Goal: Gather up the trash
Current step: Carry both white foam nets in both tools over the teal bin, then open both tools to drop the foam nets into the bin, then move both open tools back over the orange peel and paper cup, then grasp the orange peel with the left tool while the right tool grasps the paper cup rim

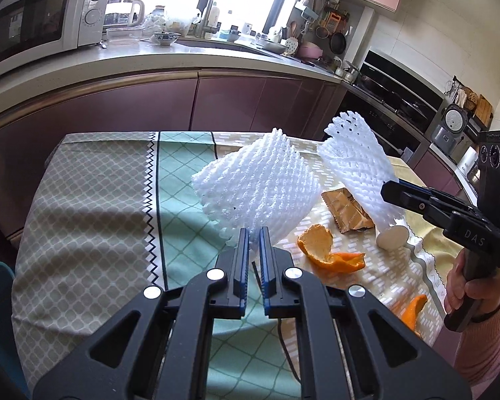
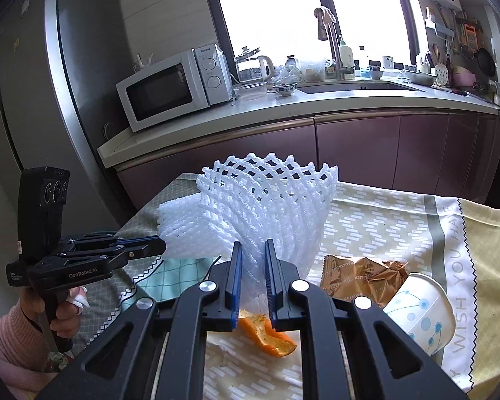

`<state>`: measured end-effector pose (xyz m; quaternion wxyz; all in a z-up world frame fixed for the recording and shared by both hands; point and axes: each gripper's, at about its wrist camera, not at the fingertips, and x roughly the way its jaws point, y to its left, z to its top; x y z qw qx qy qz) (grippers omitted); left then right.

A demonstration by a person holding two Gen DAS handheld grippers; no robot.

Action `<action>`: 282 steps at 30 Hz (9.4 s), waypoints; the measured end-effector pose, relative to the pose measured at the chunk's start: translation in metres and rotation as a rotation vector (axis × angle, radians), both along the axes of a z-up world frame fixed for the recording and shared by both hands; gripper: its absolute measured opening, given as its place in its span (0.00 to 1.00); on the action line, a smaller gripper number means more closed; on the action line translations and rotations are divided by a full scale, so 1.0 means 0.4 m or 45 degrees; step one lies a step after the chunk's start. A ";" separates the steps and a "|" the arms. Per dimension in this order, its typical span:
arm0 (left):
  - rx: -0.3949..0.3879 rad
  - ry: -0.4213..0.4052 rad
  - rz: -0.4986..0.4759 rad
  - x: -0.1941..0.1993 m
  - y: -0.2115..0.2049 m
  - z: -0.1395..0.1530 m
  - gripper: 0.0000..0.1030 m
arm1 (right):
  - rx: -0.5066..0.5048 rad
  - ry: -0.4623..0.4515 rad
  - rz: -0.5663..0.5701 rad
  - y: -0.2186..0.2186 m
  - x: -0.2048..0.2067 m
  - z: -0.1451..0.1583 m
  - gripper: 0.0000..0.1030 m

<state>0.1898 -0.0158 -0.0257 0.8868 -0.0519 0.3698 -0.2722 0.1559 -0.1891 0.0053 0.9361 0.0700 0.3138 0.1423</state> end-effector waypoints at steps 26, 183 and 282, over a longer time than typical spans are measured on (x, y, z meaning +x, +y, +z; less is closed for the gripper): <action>-0.045 -0.059 0.185 -0.196 0.296 0.016 0.07 | 0.133 0.008 0.183 0.187 -0.043 -0.021 0.11; -0.049 0.021 -0.042 -0.178 0.063 -0.079 0.34 | 0.200 0.061 -0.032 -0.022 -0.125 -0.038 0.34; -0.131 0.081 -0.055 -0.097 -0.021 -0.015 0.04 | 0.290 -0.016 0.113 -0.114 -0.148 -0.063 0.02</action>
